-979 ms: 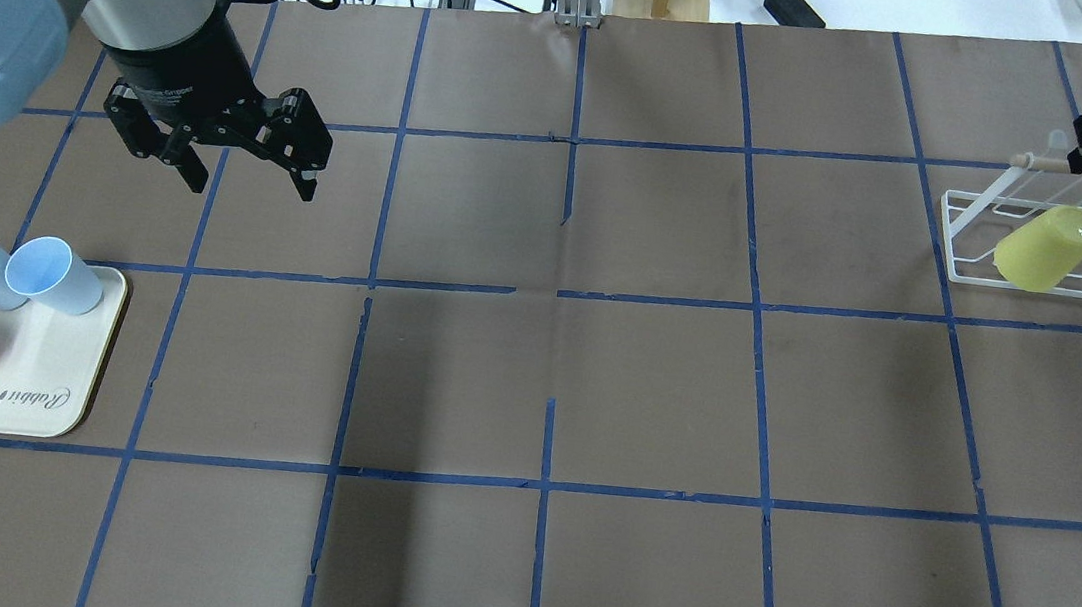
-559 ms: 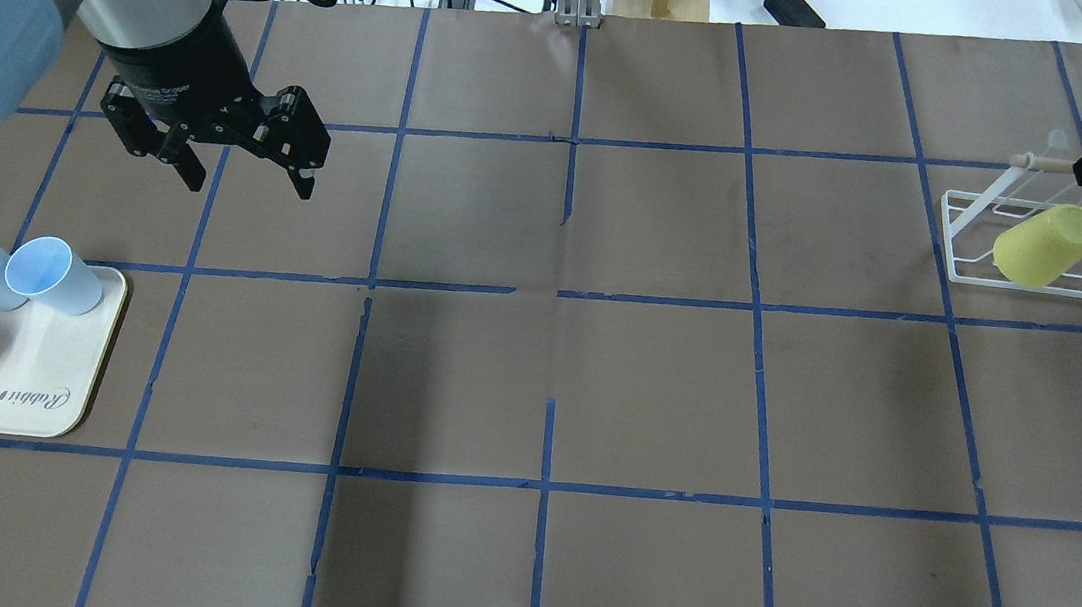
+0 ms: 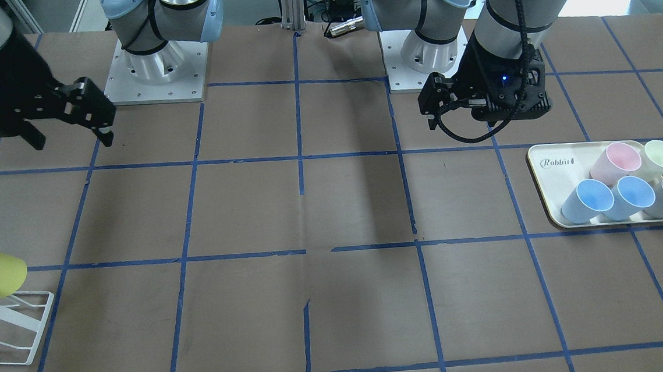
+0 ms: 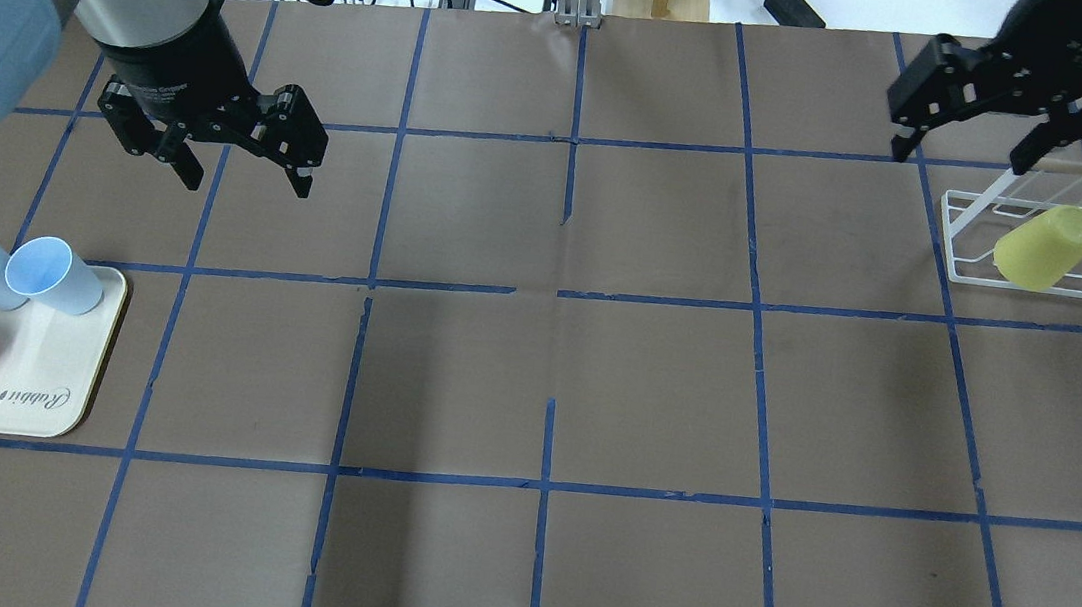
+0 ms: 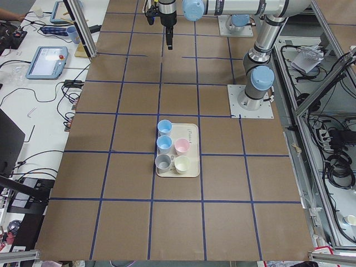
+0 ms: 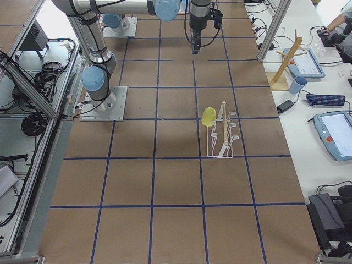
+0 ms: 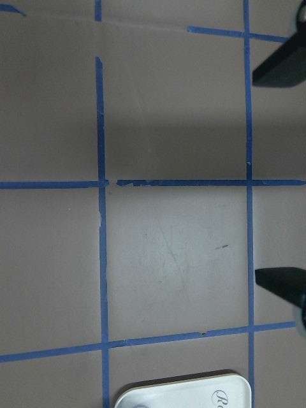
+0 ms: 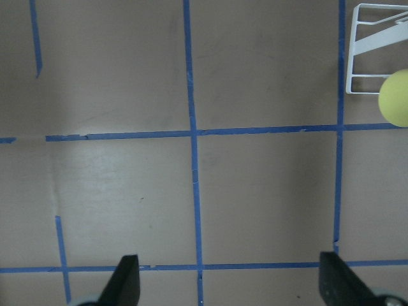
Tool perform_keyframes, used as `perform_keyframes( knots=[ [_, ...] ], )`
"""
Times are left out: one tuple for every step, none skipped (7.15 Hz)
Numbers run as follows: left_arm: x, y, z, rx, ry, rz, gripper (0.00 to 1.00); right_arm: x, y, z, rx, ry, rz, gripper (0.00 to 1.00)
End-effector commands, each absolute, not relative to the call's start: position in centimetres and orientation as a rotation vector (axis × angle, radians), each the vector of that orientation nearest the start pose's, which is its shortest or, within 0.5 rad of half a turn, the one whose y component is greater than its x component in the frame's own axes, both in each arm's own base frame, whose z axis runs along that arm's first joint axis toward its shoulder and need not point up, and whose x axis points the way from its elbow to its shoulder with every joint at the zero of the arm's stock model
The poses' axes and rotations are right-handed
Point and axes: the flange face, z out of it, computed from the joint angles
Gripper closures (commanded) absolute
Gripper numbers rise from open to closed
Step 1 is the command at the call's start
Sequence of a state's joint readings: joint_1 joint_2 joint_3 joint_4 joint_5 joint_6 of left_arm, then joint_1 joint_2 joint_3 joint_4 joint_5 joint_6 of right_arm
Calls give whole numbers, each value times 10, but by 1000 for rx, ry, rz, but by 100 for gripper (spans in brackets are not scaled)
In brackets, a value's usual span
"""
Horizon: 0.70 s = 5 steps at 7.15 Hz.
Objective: Transfer IKEA cup to right arm and place on rack
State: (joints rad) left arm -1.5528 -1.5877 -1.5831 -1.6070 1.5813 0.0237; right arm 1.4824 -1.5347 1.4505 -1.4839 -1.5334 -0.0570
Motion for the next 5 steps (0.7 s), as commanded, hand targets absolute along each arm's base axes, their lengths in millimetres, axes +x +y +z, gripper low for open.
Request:
perform_keyframes(
  knots=[
    [-123, -495, 470, 8, 3131, 101, 0, 121, -510, 518, 65, 3113, 9, 0],
    [-123, -494, 469, 8, 3130, 106, 0, 122, -509, 518, 65, 3109, 9, 0],
    [-122, -494, 469, 8, 3131, 106, 0, 123, -509, 518, 62, 3106, 9, 0],
    [-123, -494, 469, 10, 3134, 106, 0, 123, -510, 516, 62, 3104, 14, 0],
    [-124, -494, 469, 12, 3134, 104, 0, 123, -510, 516, 62, 3106, 14, 0]
  ],
)
